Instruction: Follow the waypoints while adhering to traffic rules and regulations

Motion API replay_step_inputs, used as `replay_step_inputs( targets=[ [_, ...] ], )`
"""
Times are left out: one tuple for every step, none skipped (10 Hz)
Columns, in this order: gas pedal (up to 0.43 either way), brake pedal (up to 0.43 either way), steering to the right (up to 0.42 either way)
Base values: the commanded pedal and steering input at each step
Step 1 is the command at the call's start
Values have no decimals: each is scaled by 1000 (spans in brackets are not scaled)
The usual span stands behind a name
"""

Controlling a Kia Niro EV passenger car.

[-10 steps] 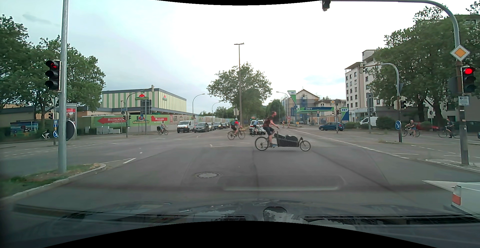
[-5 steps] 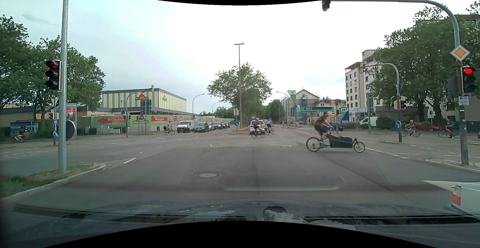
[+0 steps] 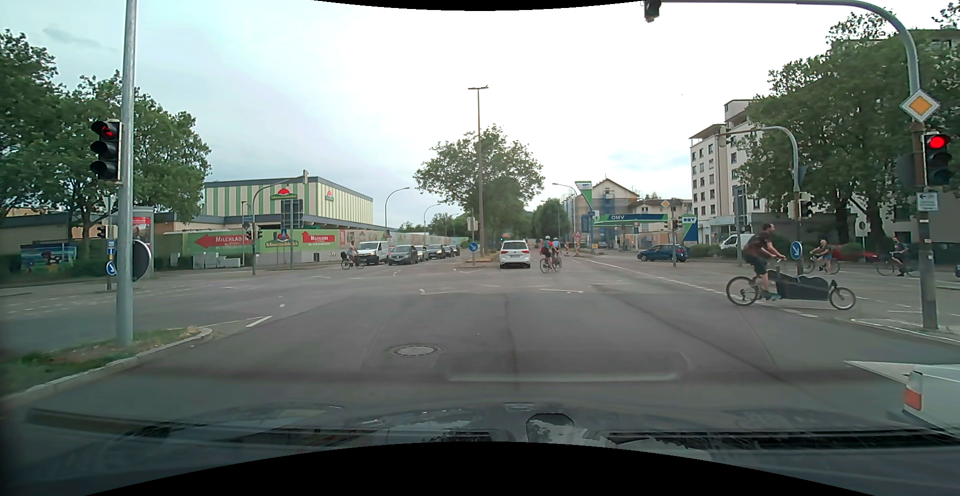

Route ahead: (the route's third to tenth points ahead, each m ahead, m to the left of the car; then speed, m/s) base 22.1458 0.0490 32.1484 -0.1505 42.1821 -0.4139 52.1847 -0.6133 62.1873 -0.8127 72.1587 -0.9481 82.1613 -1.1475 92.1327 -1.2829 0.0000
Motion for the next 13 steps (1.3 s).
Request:
replay_step_inputs(
  targets=[
    [0, 262, 2],
    [0, 262, 2],
    [0, 262, 2],
    [0, 262, 1],
    [0, 262, 2],
    [0, 262, 2],
    [0, 262, 2],
    [0, 262, 2],
    [0, 262, 1],
    [0, 262, 2],
    [0, 262, 2],
    [0, 262, 2],
    [0, 262, 2]
  ],
)
